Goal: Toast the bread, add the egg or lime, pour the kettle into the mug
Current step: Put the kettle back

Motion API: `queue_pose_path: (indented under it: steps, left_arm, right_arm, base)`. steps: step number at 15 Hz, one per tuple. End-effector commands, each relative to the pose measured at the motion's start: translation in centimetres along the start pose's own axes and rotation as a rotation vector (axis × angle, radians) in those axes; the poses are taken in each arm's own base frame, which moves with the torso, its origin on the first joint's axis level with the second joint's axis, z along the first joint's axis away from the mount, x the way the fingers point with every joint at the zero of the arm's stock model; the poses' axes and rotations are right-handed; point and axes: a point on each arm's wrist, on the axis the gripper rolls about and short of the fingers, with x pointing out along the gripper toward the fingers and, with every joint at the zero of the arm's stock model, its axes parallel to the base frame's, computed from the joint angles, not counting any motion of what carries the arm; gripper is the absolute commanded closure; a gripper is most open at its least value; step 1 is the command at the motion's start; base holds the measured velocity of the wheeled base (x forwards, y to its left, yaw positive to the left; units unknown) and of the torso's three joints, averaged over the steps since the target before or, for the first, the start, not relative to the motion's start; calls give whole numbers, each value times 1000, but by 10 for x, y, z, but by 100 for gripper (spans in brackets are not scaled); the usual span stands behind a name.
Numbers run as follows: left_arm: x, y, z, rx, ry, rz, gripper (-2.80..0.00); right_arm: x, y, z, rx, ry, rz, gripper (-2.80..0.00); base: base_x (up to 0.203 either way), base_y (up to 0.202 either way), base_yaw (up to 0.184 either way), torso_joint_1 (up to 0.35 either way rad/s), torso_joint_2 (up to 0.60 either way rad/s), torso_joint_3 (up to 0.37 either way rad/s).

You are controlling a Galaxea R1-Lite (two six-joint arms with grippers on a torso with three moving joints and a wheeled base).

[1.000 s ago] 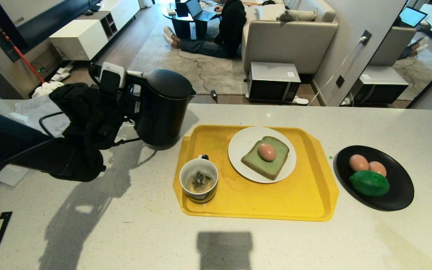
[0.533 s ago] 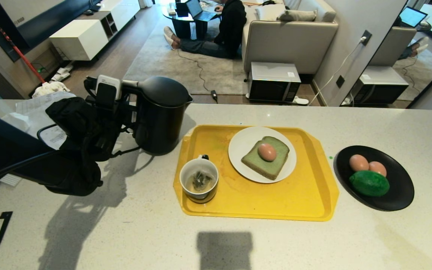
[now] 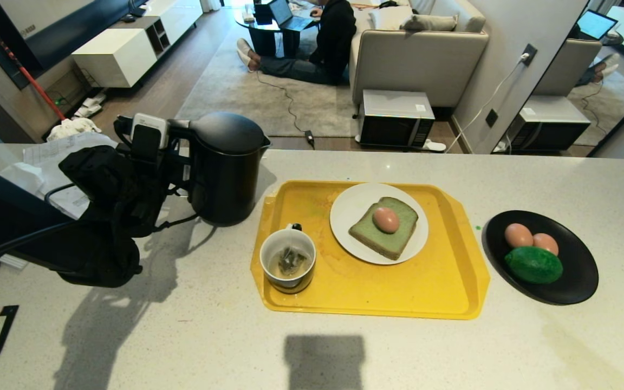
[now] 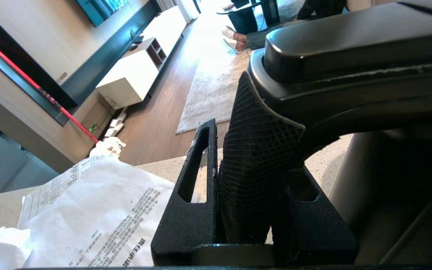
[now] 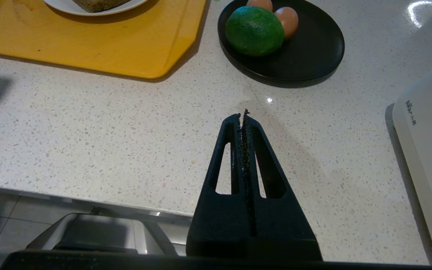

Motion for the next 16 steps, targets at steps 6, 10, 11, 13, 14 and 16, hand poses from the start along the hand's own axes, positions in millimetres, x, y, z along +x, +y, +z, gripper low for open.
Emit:
queue_pose_path:
  steps: [6,10,11,13,14,16]
  left_arm:
    - [0,-3,-4,-10,9,-10,0]
    - [-1,-3,-4,-19,12,-10,0]
    - [-1,-3,-4,-18,14,-10,0]
    - [-3,-3,-6,-16,24,-13,0]
    - [-5,-3,-7,-15,30,-15,0]
    - [-8,-3,-9,-12,36,-17,0]
  right_arm:
    - [0,0,0,-1,2,1,0]
    - [0,0,0,-1,2,1,0]
    - [0,0,0,-1,2,1,0]
    - [0,0,0,-1,2,1,0]
    - [0,0,0,-1,2,1,0]
    - [0,0,0,-1,2,1,0]
  base:
    - [0,0,0,0,0,0]
    - [0,0,0,0,0,0]
    - [0,0,0,0,0,0]
    - [0,0,0,0,0,0]
    - [0,0,0,0,0,0]
    - [0,0,0,0,0,0]
